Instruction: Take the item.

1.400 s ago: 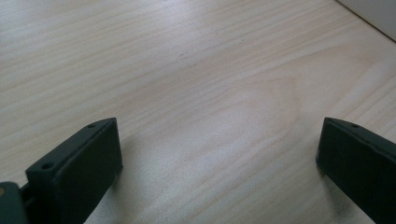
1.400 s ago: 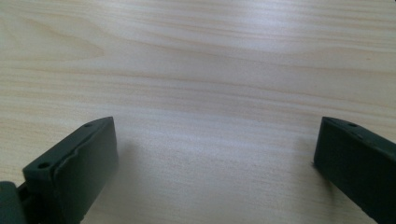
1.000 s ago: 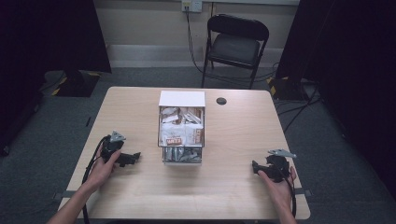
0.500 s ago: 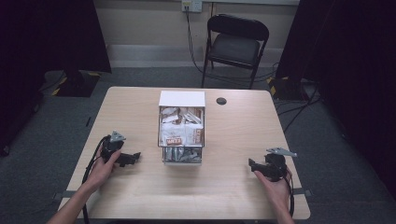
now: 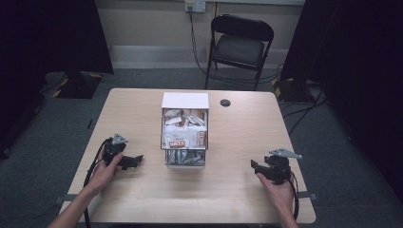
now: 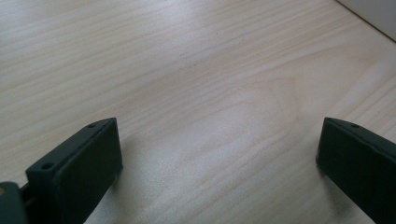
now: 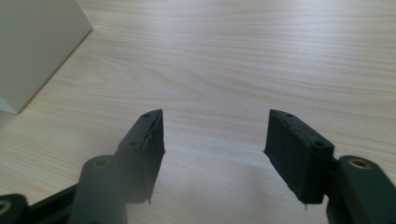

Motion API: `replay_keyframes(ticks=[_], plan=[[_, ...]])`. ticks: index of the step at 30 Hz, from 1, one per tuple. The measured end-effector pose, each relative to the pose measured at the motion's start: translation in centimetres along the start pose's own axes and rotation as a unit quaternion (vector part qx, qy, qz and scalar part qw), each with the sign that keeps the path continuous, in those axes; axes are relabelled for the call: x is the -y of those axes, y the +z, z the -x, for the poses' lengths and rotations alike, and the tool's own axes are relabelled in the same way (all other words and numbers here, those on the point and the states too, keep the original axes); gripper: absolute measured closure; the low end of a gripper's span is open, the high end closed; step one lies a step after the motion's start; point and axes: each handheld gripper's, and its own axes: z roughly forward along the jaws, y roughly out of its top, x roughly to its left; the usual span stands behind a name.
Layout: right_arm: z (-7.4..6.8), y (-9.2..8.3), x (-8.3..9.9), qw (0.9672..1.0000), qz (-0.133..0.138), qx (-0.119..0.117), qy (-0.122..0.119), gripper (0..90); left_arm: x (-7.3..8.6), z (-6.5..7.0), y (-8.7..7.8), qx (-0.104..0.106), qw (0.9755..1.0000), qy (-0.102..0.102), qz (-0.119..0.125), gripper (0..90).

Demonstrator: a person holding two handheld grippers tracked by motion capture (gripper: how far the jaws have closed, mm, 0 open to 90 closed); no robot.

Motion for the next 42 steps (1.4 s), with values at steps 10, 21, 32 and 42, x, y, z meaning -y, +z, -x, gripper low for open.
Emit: replay_keyframes(ticks=[10, 21, 32, 42], plan=[[-0.7, -1.0, -1.0, 0.9997, 0.011, -0.023, 0.002, 38.5, 0.0, 0.0, 0.0, 0.000, 1.0000, 0.000, 0.000, 0.0], [-1.6, -2.5, -2.3, 0.9982, 0.017, -0.057, -0.001, 40.6, 0.0, 0.0, 0.0, 0.000, 1.0000, 0.000, 0.000, 0.0], [-3.4, -3.6, -4.8, 0.9957, 0.037, -0.084, -0.011, 42.5, 0.0, 0.0, 0.0, 0.000, 1.0000, 0.000, 0.000, 0.0], [-4.8, -4.1, -7.2, 0.9932, 0.052, -0.091, -0.049, 47.7, 0.0, 0.0, 0.0, 0.000, 1.0000, -0.001, 0.000, 0.0]])
